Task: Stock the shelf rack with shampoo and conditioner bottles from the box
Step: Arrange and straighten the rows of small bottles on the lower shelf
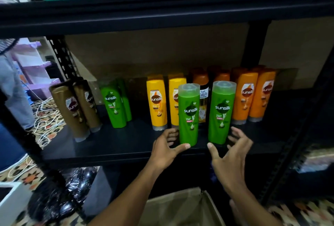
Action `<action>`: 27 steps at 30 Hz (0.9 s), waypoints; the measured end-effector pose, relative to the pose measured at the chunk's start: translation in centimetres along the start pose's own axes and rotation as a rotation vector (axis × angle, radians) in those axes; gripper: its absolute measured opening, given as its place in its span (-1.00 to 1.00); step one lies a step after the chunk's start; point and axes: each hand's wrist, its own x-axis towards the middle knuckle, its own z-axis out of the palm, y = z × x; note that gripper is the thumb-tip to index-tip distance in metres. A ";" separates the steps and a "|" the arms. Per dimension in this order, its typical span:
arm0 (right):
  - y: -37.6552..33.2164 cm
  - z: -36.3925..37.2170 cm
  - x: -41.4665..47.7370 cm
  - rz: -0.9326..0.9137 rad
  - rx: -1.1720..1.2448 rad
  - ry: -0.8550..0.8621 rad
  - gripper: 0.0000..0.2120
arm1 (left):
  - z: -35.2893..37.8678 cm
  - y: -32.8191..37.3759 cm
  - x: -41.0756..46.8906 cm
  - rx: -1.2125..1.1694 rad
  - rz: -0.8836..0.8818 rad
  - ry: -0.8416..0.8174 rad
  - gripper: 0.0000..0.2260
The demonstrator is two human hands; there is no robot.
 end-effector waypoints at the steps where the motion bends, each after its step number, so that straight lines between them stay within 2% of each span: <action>1: -0.7 0.5 -1.0 -0.048 -0.015 0.007 -0.29 | -0.9 -0.1 -0.5 0.008 -0.004 -0.006 -0.34; 5: -3.6 3.6 -3.6 -0.251 0.001 -0.088 -0.49 | -5.6 -0.7 -2.1 0.049 -0.008 0.034 -0.43; 9: -6.5 8.1 -4.8 -0.372 0.029 -0.390 -0.55 | -10.8 -1.3 -2.6 0.106 -0.015 0.117 -0.55; 11: -7.6 11.2 -4.9 -0.364 0.044 -0.529 -0.53 | -13.7 -2.3 -2.6 0.123 -0.019 0.189 -0.52; 15: -8.3 17.2 -3.9 -0.268 0.014 -0.677 -0.43 | -17.5 -4.2 -1.3 0.118 -0.030 0.342 -0.27; 21: -7.6 26.0 -0.7 -0.017 -0.036 -0.690 -0.30 | -20.1 -7.4 3.6 0.085 -0.126 0.372 -0.14; 24: -6.8 29.3 0.9 0.042 0.036 -0.665 -0.35 | -19.8 -8.3 6.1 0.048 -0.090 0.422 -0.13; 27: -6.7 31.5 2.2 0.095 0.135 -0.559 -0.48 | -19.3 -9.5 8.0 0.093 -0.066 0.514 -0.28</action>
